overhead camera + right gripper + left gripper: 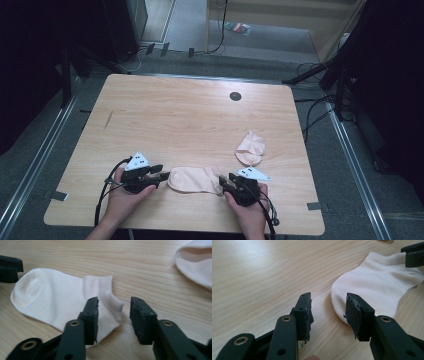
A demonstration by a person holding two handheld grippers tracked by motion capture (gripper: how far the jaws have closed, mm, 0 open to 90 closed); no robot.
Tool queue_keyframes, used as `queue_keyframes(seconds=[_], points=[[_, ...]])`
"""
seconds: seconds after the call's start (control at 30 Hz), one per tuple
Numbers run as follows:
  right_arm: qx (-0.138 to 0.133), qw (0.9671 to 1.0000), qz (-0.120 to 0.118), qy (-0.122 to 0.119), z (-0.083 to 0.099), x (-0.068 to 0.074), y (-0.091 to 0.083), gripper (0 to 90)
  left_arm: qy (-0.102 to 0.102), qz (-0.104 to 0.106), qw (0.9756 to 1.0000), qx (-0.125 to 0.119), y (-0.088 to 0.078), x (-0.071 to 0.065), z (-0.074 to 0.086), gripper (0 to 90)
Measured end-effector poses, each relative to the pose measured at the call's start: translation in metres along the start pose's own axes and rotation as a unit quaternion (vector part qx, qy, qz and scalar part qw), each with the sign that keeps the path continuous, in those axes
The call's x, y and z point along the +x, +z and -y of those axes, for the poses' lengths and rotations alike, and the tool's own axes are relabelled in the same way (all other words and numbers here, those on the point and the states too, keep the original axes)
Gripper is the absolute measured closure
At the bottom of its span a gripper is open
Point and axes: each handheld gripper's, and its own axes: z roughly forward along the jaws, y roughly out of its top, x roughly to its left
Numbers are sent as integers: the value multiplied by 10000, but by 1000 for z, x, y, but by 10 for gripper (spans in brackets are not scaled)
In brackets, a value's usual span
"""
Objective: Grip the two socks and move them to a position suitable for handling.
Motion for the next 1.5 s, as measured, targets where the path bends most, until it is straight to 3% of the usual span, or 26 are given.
queue_keyframes(seconds=[0.07, 0.23, 0.33, 0.4, 0.57, 0.7, 0.83, 0.87, 0.9, 0.93, 0.97, 1.03, 1.07, 1.17, 1.23, 1.33, 1.37, 1.4, 1.43, 1.47, 1.5], points=[[11, 10000, -92, 17, 0, 1, 2, 677, -52, 154, 9999, 41, 2, -1, -1, 576], [43, 9999, -144, -30, 1, 2, 4, 845, -76, 184, 9996, 188, 11, -7, -2, 683], [25, 9997, -222, -47, 0, 2, 5, 870, -12, 181, 9993, 317, 16, -12, -3, 823], [15, 9997, -227, -81, -1, 3, 4, 877, -13, 286, 9991, 325, 15, -12, -4, 899], [-55, 9994, -352, -50, -3, 4, -9, 883, -82, 599, 9978, 278, -7, -11, -8, 900], [-75, 9992, -356, -138, -4, 4, -23, 888, 146, 416, 9982, 416, -25, -8, -5, 900], [-2, 9987, -516, 23, -1, -4, -34, 895, 176, 371, 9974, 590, -35, 0, 0, 900], [8, 9989, -472, 32, 0, -5, -36, 897, 341, 103, 9968, 710, -38, 1, 3, 900], [13, 9998, -194, -25, 2, -7, -40, 899, 366, 47, 9964, 766, -41, 3, 4, 900], [2, 9999, -124, -42, 2, -10, -42, 899, 193, 164, 9972, 702, -46, 8, 7, 900], [-44, 9996, -236, 132, 3, -15, -47, 899, -27, 390, 9973, 623, -49, 12, 9, 900], [-29, 9985, -493, 245, 4, -20, -51, 898, -38, 581, 9971, 495, -49, 13, 12, 900], [-13, 9986, -490, 216, 5, -20, -50, 898, -47, 755, 9963, 406, -46, 10, 12, 900], [56, 9981, -582, 219, 9, -19, -45, 897, -292, 932, 9951, 128, -34, 1, 7, 869], [61, 9980, -596, 192, 8, -16, -43, 896, -504, 970, 9940, 20, -20, -5, 1, 590], [32, 9982, -577, 151, 8, -15, -41, 895, -863, 1257, 9883, -89, 1, -12, -7, 458], [30, 9981, -592, 165, 8, -16, -40, 895, -918, 1287, 9874, -64, 4, -13, -9, 415], [30, 9980, -600, 171, 8, -16, -40, 895, -960, 1257, 9874, -47, 9, -15, -11, 417], [36, 9980, -596, 183, 8, -16, -40, 894, -920, 1092, 9897, 59, 15, -17, -12, 438], [34, 9980, -611, 185, 9, -16, -40, 894, -867, 972, 9914, 130, 17, -19, -13, 500], [27, 9979, -624, 183, 9, -16, -40, 894, -792, 943, 9921, 250, 20, -19, -13, 624]])
